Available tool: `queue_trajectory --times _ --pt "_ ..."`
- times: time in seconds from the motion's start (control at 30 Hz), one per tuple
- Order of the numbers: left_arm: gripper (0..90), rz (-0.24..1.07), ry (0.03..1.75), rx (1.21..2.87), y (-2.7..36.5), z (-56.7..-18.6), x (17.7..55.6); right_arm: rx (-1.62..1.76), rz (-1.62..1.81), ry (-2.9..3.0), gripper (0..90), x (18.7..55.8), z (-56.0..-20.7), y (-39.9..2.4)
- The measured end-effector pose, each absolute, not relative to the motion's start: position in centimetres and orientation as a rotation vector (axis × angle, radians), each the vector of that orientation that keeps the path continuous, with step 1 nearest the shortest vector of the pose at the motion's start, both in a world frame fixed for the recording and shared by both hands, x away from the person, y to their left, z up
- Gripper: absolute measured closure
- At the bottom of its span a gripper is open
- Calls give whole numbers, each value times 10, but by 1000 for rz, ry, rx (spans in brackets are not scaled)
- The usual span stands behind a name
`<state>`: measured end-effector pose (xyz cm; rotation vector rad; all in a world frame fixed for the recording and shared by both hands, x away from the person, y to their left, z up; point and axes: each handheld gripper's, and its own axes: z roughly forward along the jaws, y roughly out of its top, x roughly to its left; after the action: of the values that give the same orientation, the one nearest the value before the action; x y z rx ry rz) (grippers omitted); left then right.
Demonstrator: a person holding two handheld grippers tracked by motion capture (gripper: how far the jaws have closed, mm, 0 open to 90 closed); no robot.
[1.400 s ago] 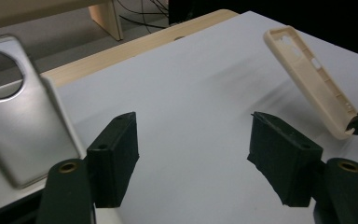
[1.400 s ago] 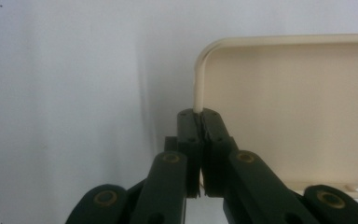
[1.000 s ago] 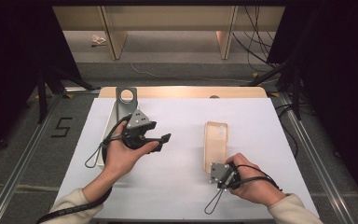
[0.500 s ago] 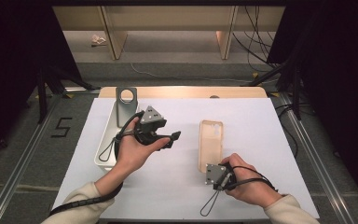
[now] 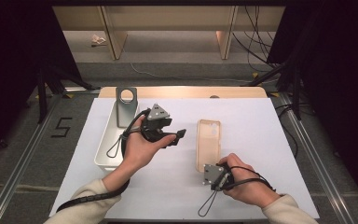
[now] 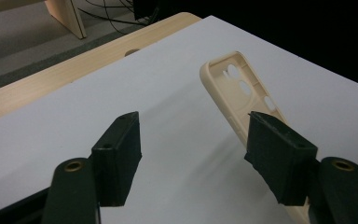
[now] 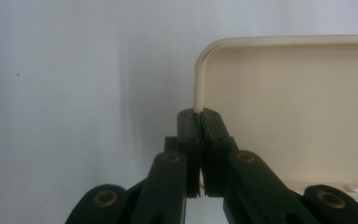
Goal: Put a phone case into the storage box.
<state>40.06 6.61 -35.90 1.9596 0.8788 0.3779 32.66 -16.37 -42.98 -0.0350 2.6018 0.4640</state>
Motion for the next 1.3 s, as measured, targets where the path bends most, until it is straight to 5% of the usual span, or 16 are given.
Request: queue_trajectory --times 1.3 --pt "648 222 1071 1985 16 -374 441 -89 438 2579 886 325 -429 -151"
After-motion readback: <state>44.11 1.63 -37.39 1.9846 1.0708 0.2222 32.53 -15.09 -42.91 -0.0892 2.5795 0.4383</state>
